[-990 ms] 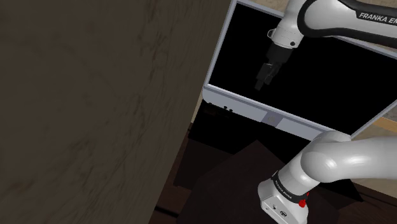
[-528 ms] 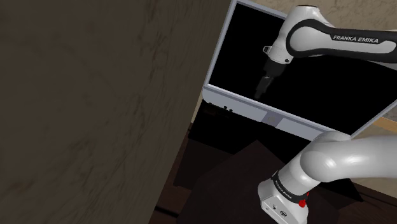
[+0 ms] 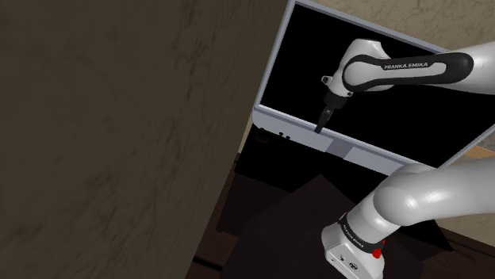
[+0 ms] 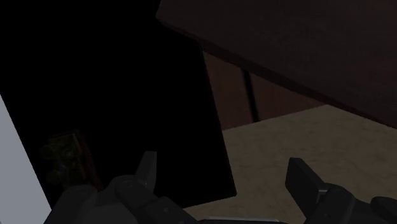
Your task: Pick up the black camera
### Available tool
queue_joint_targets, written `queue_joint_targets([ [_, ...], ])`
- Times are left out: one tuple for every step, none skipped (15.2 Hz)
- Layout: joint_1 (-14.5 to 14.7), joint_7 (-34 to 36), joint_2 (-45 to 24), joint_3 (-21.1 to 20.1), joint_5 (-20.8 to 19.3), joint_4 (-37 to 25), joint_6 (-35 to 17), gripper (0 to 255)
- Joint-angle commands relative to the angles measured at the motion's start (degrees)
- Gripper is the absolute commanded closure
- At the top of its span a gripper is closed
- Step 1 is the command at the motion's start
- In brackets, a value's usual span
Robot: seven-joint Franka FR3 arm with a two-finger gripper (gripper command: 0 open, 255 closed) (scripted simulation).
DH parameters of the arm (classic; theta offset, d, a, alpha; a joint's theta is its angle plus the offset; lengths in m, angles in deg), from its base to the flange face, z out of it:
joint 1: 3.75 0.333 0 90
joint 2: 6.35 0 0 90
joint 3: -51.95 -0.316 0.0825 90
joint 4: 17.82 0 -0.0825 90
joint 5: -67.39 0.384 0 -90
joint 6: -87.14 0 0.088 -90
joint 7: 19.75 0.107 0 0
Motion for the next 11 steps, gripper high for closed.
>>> queue_joint_targets([
  [-0.31, -3.91, -3.60, 2.73, -0.92, 0.30, -4.24, 0],
  [-0.29, -5.69, -5.52, 3.97, -1.14, 0.21, -6.16, 0],
  [-0.25, -7.53, -7.54, 5.17, -1.21, 0.03, -8.09, 0],
  [-0.14, -9.42, -9.66, 6.39, -1.16, -0.26, -9.99, 0],
  [0.01, -11.39, -11.87, 7.58, -0.94, -0.64, -11.88, 0],
  [0.23, -13.43, -14.17, 8.77, -0.55, -1.13, -13.74, 0],
  [0.48, -15.58, -16.56, 9.90, 0.06, -1.71, -15.55, 0],
  [0.79, -17.83, -19.02, 11.02, 0.89, -2.38, -17.32, 0],
  [1.12, -20.22, -21.56, 12.07, 1.98, -3.15, -19.02, 0],
  [1.43, -22.77, -24.18, 13.02, 3.35, -4.00, -20.65, 0],
  [1.71, -25.47, -26.86, 13.84, 5.00, -4.96, -22.19, 0],
])
